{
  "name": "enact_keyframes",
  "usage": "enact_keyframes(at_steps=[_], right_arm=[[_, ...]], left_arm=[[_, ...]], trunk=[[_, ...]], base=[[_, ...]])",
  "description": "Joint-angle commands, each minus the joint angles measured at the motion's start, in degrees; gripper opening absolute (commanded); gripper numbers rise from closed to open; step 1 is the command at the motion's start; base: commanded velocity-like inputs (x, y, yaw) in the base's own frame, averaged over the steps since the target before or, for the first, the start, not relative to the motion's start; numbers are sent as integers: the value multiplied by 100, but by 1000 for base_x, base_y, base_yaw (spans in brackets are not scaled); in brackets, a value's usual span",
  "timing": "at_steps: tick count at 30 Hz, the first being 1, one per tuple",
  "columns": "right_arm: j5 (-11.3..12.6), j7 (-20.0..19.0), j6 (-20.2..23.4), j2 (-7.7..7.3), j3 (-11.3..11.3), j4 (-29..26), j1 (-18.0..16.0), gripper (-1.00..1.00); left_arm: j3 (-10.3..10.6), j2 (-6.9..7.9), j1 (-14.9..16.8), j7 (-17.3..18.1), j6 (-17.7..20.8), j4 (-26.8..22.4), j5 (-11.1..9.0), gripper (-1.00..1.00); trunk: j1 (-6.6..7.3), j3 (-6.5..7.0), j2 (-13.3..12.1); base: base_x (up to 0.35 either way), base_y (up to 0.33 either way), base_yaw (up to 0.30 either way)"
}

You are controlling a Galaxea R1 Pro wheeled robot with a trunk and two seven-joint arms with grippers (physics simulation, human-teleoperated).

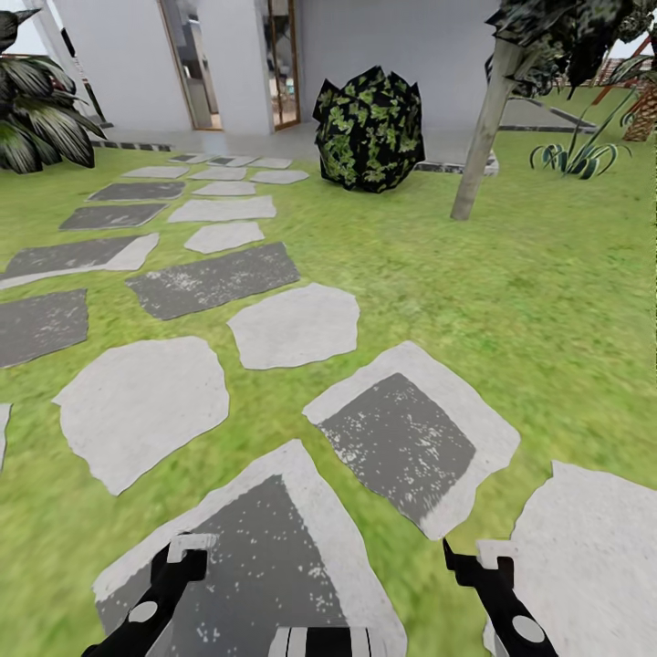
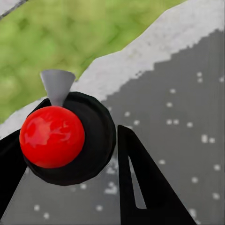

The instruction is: In the garden, pick up the pesticide atomizer on the floor and spray pesticide onto both trees until each tree trunk is fully covered.

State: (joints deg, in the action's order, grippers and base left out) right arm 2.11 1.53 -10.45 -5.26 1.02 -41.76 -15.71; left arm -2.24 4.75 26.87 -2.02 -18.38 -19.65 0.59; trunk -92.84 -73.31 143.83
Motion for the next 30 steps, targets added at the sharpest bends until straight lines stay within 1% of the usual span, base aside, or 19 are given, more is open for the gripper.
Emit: enact_keyframes(at_steps=[1,8,11,14,16,17,21,22,23,26,30], right_arm=[[21,14,-20,-2,-8,5,-2,100],[4,4,-42,-16,-5,76,-2,100],[3,-2,-187,-53,-4,159,0,100],[4,-3,-465,-77,1,396,8,100],[2,-3,-830,-96,3,674,19,100],[1,-4,-935,-103,3,754,24,100],[5,2,-1731,-135,3,1512,46,100],[6,3,-1826,-137,3,1607,47,100],[8,1,-2228,-140,4,1977,50,100],[3,-3,-2452,-116,-6,2218,51,100],[11,1,-2488,-76,-22,2547,51,100]], left_arm=[[-9,-1,2,-7,-19,5,5,-100],[-13,-1,2,-9,-17,11,2,-100],[-13,0,0,-9,-10,13,2,-100],[-13,4,-9,-12,-9,38,2,-100],[-13,6,-31,-16,-8,62,2,-100],[-13,7,-46,-16,-8,67,2,-100],[-16,5,-243,-13,-18,40,1,-100],[-17,6,-266,-14,-17,40,-1,-100],[-26,32,-420,-28,-23,46,-14,-100],[-35,119,-683,-34,-29,19,-89,-100],[-31,132,-765,-32,-34,55,-135,-100]], trunk=[[3,26,0],[21,239,-10],[29,332,-14],[37,425,-18],[42,487,-20],[45,518,-22],[55,643,-27],[57,674,-28],[60,705,-30],[68,798,-34],[78,913,-39]], base=[[0,0,0],[0,0,0],[0,0,0],[0,0,0],[0,0,0],[0,0,0],[0,0,0],[0,0,0],[0,0,0],[0,0,0],[0,0,0]])
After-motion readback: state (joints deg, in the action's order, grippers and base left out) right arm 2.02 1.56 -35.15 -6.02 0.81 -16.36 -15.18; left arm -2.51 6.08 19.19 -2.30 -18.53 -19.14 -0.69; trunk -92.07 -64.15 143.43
